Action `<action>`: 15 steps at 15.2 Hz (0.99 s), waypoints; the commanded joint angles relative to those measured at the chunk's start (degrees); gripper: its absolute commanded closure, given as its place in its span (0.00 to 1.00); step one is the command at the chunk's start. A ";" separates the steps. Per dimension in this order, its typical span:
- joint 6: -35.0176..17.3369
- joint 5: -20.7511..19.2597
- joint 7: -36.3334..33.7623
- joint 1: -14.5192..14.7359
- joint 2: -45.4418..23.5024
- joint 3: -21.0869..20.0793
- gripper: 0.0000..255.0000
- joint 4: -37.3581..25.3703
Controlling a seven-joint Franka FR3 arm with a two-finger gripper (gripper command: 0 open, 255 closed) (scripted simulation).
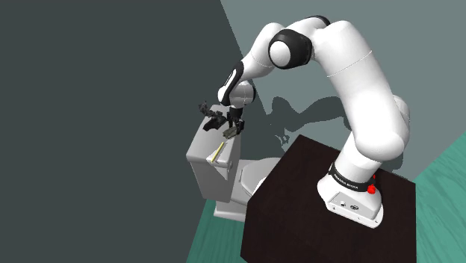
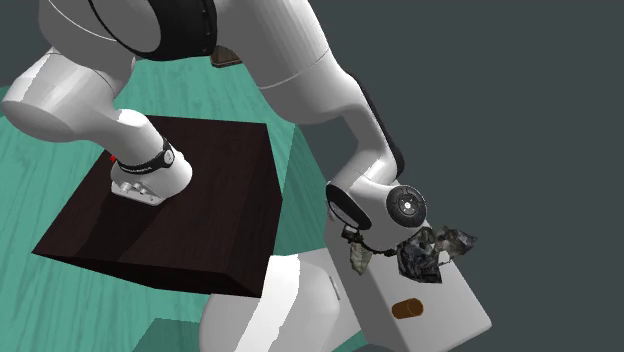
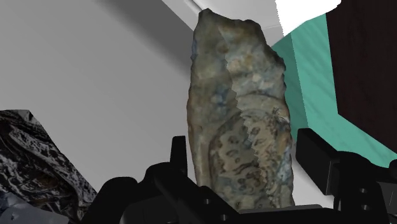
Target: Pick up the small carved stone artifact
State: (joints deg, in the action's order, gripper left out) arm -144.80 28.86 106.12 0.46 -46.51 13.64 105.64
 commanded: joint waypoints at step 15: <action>4.82 -2.78 -2.32 2.22 7.94 2.81 1.00 3.12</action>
State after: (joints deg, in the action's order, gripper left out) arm -140.48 26.37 104.05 2.49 -39.28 16.19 108.54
